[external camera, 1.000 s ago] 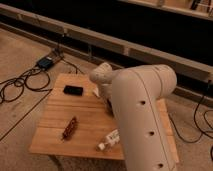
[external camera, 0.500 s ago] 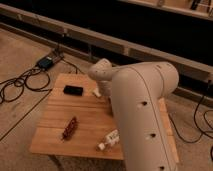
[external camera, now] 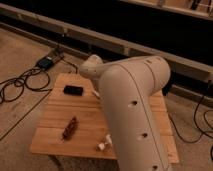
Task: Pick up the ceramic bowl
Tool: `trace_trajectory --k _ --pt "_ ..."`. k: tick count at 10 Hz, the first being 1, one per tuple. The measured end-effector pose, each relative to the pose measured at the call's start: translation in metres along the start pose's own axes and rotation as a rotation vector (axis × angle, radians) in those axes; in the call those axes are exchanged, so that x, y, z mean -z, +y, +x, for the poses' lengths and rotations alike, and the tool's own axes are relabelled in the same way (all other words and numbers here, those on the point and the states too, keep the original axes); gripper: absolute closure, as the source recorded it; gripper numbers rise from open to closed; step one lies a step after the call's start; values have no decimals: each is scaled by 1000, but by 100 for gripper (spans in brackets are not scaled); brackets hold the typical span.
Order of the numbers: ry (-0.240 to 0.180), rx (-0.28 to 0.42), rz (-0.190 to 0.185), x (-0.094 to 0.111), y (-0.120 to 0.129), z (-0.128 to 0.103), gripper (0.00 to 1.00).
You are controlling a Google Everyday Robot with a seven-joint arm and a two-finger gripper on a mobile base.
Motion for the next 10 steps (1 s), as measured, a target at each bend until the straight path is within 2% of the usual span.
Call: trace_trajectory --k 3,4,6,10 --pt "-42 43 75 30 -1 -7 100" --pt "-52 49 86 37 0 -9 100" --pt "-56 56 88 52 3 -10 100" --pt "-55 58 88 52 3 -9 100"
